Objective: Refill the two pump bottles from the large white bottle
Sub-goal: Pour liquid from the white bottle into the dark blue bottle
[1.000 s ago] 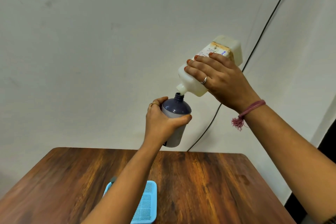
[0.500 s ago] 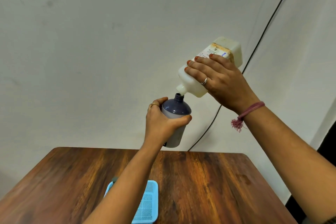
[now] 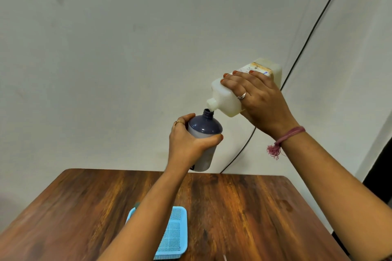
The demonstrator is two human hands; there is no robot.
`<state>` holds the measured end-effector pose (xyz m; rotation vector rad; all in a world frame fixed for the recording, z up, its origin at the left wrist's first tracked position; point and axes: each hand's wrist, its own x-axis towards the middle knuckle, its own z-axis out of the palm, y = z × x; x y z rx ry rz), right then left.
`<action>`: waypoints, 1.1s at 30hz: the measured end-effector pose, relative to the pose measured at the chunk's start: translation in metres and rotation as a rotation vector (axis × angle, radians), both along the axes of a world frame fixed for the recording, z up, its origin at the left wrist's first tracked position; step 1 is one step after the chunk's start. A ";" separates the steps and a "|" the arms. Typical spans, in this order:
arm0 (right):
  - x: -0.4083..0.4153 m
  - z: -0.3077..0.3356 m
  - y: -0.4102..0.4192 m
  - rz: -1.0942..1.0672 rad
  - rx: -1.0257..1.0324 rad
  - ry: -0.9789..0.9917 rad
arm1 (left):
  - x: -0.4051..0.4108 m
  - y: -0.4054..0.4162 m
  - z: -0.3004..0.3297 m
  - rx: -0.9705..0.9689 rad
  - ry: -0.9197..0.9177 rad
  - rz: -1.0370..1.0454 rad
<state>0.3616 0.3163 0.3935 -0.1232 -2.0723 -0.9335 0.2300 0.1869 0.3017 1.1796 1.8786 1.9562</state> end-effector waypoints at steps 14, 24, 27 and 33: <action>-0.019 -0.060 -0.033 -0.001 -0.540 0.149 | -0.025 -0.026 -0.019 -0.035 0.007 -0.020; -0.033 -0.126 -0.070 0.044 -1.180 0.343 | -0.051 -0.066 -0.055 -0.103 -0.032 -0.120; -0.031 -0.165 -0.081 0.056 -1.381 0.489 | -0.056 -0.084 -0.080 -0.137 -0.049 -0.156; -0.022 -0.245 -0.107 -0.094 -1.666 0.682 | -0.059 -0.114 -0.144 -0.256 -0.044 -0.212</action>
